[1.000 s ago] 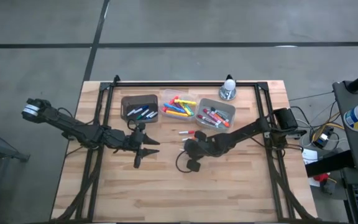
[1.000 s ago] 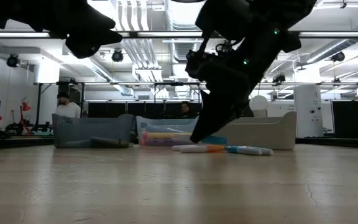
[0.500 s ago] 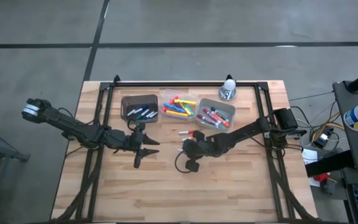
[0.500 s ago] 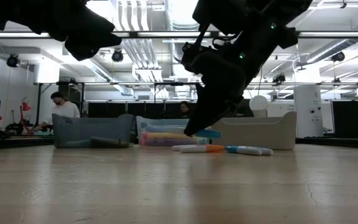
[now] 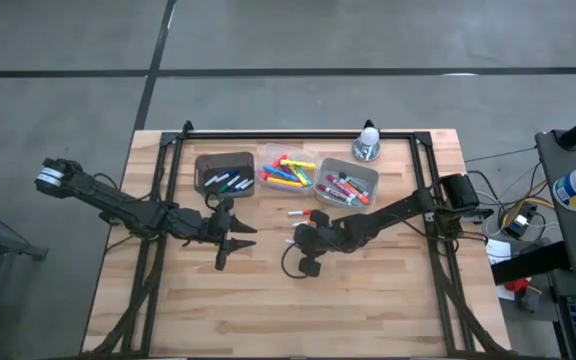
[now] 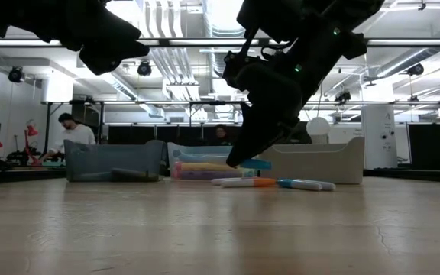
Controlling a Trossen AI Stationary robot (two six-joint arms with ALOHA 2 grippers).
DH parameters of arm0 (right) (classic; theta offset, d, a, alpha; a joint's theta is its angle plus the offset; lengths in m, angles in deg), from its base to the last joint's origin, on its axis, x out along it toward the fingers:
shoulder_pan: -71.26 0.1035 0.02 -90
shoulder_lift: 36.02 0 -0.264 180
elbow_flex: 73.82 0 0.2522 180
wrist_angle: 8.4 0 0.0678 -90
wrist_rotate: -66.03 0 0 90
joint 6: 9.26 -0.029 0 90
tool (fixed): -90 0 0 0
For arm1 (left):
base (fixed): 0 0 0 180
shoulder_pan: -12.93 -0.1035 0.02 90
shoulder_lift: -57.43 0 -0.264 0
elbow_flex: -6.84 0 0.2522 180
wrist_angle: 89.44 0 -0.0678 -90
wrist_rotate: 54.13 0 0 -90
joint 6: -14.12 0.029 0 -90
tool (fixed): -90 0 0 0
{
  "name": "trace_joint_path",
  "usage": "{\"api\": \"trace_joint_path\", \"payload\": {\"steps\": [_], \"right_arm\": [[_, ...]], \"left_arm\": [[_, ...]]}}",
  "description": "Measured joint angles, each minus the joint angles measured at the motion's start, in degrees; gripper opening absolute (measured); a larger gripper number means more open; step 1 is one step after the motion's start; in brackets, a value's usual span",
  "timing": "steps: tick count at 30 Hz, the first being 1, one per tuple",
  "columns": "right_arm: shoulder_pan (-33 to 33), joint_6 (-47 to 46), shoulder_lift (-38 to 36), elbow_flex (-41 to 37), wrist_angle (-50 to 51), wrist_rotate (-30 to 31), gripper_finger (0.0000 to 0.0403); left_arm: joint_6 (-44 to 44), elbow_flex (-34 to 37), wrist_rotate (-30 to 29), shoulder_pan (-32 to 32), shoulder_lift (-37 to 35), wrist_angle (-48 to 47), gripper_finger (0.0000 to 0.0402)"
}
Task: Pick & Place Markers
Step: Put the light blue mini marker into the black bin
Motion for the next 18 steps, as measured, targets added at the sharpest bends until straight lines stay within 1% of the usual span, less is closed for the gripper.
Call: {"api": "trace_joint_path", "payload": {"steps": [5,9,14,18], "right_arm": [[0.04,0.66,-0.02,0.46,0.47,0.05,0.0038],[0.04,2.60,-0.16,3.13,1.41,-0.13,0.0038],[0.13,6.12,-0.34,9.93,8.23,-0.11,0.0038],[0.28,8.60,-0.44,17.11,14.43,-0.08,0.0038]], "left_arm": [[0.10,0.00,-0.01,-0.02,0.00,0.25,0.0147],[0.55,-0.18,-0.02,-0.07,0.00,0.49,0.0147],[3.45,-1.32,-0.61,-0.81,-0.57,-0.09,0.0147],[5.25,-3.09,-0.99,-1.13,-2.46,-1.26,0.0147]]}}
